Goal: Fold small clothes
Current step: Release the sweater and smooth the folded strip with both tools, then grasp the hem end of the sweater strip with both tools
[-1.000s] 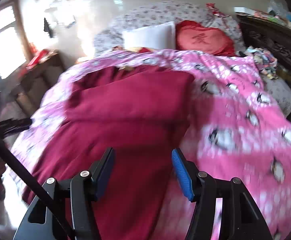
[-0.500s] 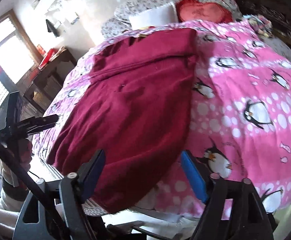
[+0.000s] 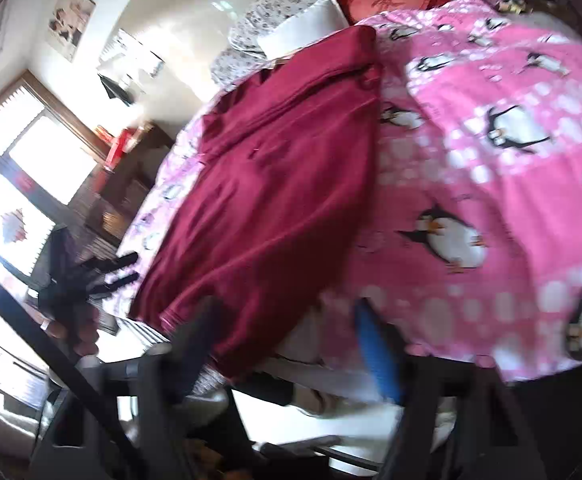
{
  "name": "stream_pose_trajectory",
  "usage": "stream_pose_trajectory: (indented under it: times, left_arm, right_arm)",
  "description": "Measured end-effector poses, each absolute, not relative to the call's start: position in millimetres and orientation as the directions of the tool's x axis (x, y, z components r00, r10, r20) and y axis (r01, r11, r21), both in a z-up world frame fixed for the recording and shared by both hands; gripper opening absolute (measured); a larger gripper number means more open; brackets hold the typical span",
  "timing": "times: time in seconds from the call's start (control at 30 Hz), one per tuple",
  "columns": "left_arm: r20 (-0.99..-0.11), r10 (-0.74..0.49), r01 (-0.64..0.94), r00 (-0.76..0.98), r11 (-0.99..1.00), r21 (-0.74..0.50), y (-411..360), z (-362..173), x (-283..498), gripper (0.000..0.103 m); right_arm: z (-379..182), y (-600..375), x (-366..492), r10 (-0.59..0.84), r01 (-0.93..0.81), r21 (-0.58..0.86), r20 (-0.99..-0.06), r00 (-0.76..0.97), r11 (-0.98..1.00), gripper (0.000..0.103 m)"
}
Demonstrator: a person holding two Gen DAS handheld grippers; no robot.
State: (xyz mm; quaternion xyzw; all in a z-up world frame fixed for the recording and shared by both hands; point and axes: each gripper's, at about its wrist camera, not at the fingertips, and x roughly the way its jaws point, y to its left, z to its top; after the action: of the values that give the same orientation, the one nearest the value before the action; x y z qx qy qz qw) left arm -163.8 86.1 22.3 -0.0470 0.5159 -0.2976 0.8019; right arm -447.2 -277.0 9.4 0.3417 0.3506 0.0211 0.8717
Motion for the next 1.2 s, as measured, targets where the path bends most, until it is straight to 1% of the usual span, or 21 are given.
stream_pose_trajectory:
  times: [0.03,0.07,0.1,0.13,0.17,0.23,0.33,0.43,0.47,0.5,0.57,0.7,0.87,0.93,0.97,1.1,1.2]
  left_arm:
    - [-0.802,-0.528,0.422,0.281,0.818,-0.391,87,20,-163,0.086]
    - [-0.804,-0.529,0.413,0.272,0.819,-0.398,86,17,-163,0.086]
    - [-0.806,-0.527,0.409,0.269,0.820,-0.400,86,16,-163,0.086]
    - [-0.808,-0.525,0.408,0.267,0.821,-0.399,86,15,-164,0.086]
    - [-0.809,-0.523,0.413,0.267,0.821,-0.394,85,15,-165,0.086]
    - [-0.809,-0.520,0.426,0.273,0.820,-0.383,84,17,-167,0.086]
    - [-0.807,-0.515,0.438,0.291,0.821,-0.366,84,20,-171,0.086]
    - [-0.807,-0.515,0.447,0.289,0.818,-0.362,84,19,-173,0.086]
    - [-0.808,-0.517,0.452,0.282,0.815,-0.364,84,19,-174,0.086]
    - [-0.807,-0.520,0.455,0.278,0.812,-0.366,85,19,-175,0.086]
    - [-0.804,-0.531,0.465,0.270,0.802,-0.374,87,20,-178,0.086]
    - [-0.794,-0.557,0.481,0.244,0.780,-0.400,88,18,-183,0.089]
    - [-0.823,-0.511,0.482,0.247,0.802,-0.354,84,7,-187,0.090]
    - [-0.827,-0.496,0.489,0.265,0.808,-0.328,82,5,-191,0.090]
    - [-0.833,-0.479,0.494,0.276,0.815,-0.304,79,5,-192,0.090]
    - [-0.860,-0.388,0.510,0.330,0.840,-0.183,63,3,-199,0.090]
    - [-0.860,-0.371,0.504,0.350,0.849,-0.161,61,1,-201,0.092]
  right_arm:
    - [5,-274,-440,0.301,0.189,0.630,-0.585,0.753,0.753,0.048]
    - [1,-272,-434,0.307,0.188,0.631,-0.589,0.748,0.753,0.038]
    - [-1,-270,-431,0.276,0.207,0.605,-0.606,0.746,0.769,0.029]
    - [2,-271,-433,0.263,0.208,0.598,-0.602,0.754,0.774,0.023]
    - [7,-273,-439,0.263,0.198,0.611,-0.580,0.771,0.766,0.007]
    - [28,-280,-456,0.211,0.195,0.590,-0.548,0.810,0.784,0.007]
    - [46,-283,-467,0.120,0.227,0.474,-0.596,0.794,0.851,0.007]
    - [34,-283,-462,0.125,0.255,0.472,-0.635,0.762,0.844,0.009]
    - [31,-284,-462,0.130,0.265,0.486,-0.636,0.760,0.833,0.019]
    - [26,-285,-463,0.142,0.269,0.508,-0.633,0.761,0.818,0.040]
    - [21,-291,-469,0.165,0.272,0.550,-0.618,0.769,0.790,0.062]
    - [16,-295,-471,0.212,0.242,0.600,-0.585,0.783,0.763,0.063]
    - [5,-289,-458,0.263,0.218,0.621,-0.587,0.766,0.753,0.063]
    - [3,-284,-452,0.287,0.194,0.624,-0.584,0.760,0.757,0.064]
    - [2,-282,-451,0.284,0.194,0.616,-0.590,0.756,0.763,0.066]
    - [-2,-282,-445,0.288,0.194,0.611,-0.600,0.746,0.767,0.066]
    - [-2,-283,-444,0.296,0.196,0.620,-0.598,0.745,0.759,0.066]
